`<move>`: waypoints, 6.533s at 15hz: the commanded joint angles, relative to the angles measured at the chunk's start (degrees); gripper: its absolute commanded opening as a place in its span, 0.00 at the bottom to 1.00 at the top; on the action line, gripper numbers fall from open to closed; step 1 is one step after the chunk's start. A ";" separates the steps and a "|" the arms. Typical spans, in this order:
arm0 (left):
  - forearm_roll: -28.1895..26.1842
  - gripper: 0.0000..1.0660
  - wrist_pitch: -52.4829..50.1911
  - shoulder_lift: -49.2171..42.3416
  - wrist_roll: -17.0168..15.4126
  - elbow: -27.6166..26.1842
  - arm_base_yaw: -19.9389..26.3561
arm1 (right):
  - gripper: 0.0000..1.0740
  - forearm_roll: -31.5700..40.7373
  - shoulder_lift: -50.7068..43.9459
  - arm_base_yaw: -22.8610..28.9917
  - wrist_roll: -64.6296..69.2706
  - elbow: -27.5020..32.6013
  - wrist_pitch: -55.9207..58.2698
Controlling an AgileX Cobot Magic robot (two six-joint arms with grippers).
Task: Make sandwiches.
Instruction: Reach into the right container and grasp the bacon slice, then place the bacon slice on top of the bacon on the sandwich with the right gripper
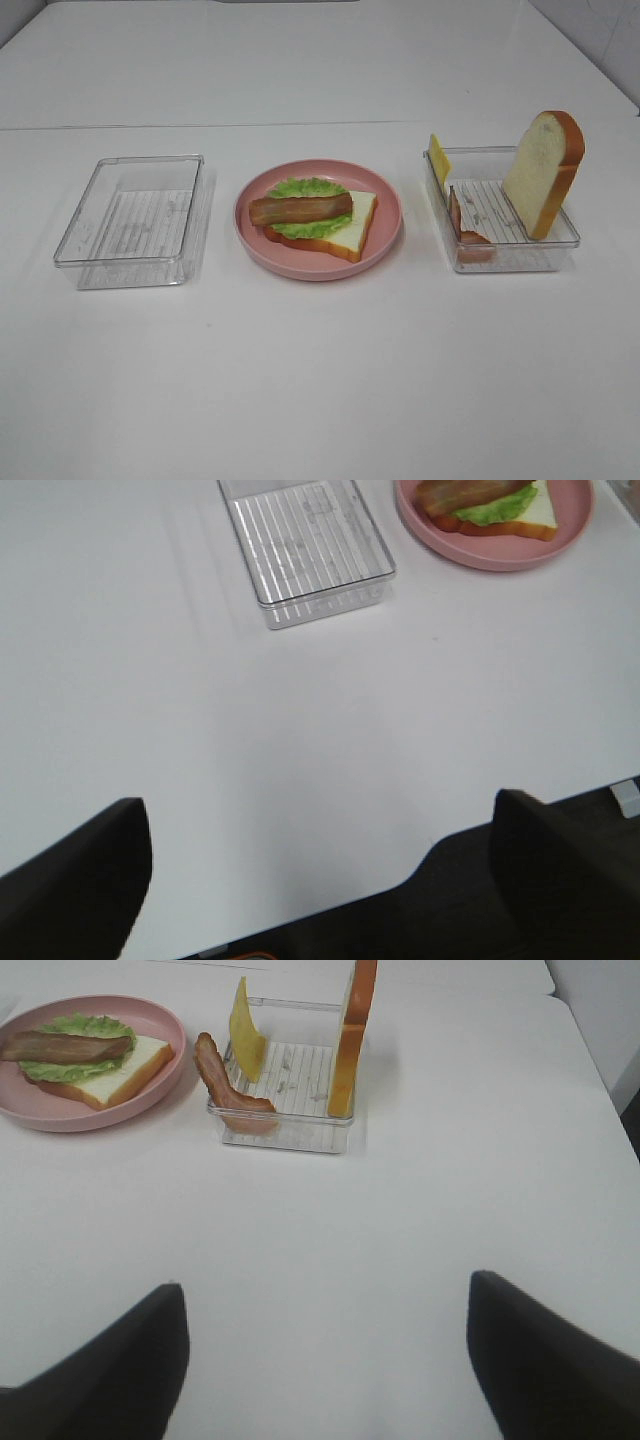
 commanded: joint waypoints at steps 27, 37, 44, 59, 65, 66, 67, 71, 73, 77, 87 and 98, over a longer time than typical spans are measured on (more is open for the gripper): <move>-5.96 0.81 -10.03 -22.75 9.97 16.56 0.17 | 0.68 5.67 23.49 -0.23 -0.29 -5.90 -12.03; -5.96 0.81 -10.03 -22.75 9.97 16.56 0.17 | 0.68 18.51 71.73 0.00 -8.14 -29.05 -7.10; -5.96 0.81 -10.03 -22.75 9.97 16.56 0.17 | 0.66 19.02 88.87 1.66 -8.19 -42.28 -3.32; -5.96 0.81 -10.03 -22.75 9.97 16.56 0.17 | 0.63 8.54 116.31 12.03 2.75 -61.36 1.32; -5.90 0.81 -10.03 -22.75 9.97 16.56 0.17 | 0.50 8.54 120.03 12.03 2.69 -61.36 -1.78; -5.90 0.81 -10.03 -22.75 9.97 16.56 0.17 | 0.44 8.54 120.26 12.03 2.69 -61.36 -1.83; -5.90 0.81 -10.03 -22.75 9.97 16.56 0.17 | 0.38 8.54 120.26 12.03 2.69 -61.36 -2.12; -5.90 0.81 -10.03 -22.75 9.97 16.56 0.17 | 0.00 8.31 120.26 12.03 2.75 -61.36 -2.69; -5.90 0.81 -10.03 -22.75 9.97 16.56 0.17 | 0.00 8.31 120.15 11.97 2.75 -61.36 -2.69; -5.90 0.81 -10.03 -22.75 9.97 16.56 0.17 | 0.00 8.37 117.28 11.97 2.75 -61.36 -2.06; -5.90 0.81 -10.03 -22.75 9.97 16.56 0.17 | 0.00 31.68 103.02 12.03 -8.02 -61.36 -0.97; -5.90 0.81 -10.03 -22.75 9.97 16.56 0.17 | 0.00 64.97 119.12 20.74 -21.43 -61.36 -18.68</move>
